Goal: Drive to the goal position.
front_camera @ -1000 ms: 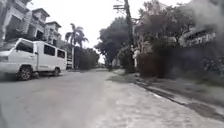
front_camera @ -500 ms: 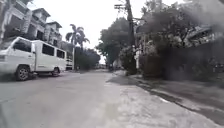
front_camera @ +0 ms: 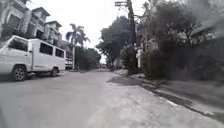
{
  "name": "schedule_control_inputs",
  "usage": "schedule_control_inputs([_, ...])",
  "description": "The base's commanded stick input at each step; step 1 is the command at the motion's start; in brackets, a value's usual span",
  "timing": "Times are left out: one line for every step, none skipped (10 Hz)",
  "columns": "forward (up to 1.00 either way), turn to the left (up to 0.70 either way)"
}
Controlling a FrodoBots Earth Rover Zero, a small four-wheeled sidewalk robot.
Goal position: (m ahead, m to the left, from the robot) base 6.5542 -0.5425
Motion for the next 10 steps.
schedule_control_inputs([0.50, 0.00])
schedule_control_inputs([0.50, 0.00])
schedule_control_inputs([0.50, 0.00])
schedule_control_inputs([0.50, 0.00])
schedule_control_inputs([0.50, 0.00])
schedule_control_inputs([0.50, 0.00])
schedule_control_inputs([0.50, 0.00])
schedule_control_inputs([0.50, 0.00])
schedule_control_inputs([0.50, 0.00])
schedule_control_inputs([0.50, 0.00])
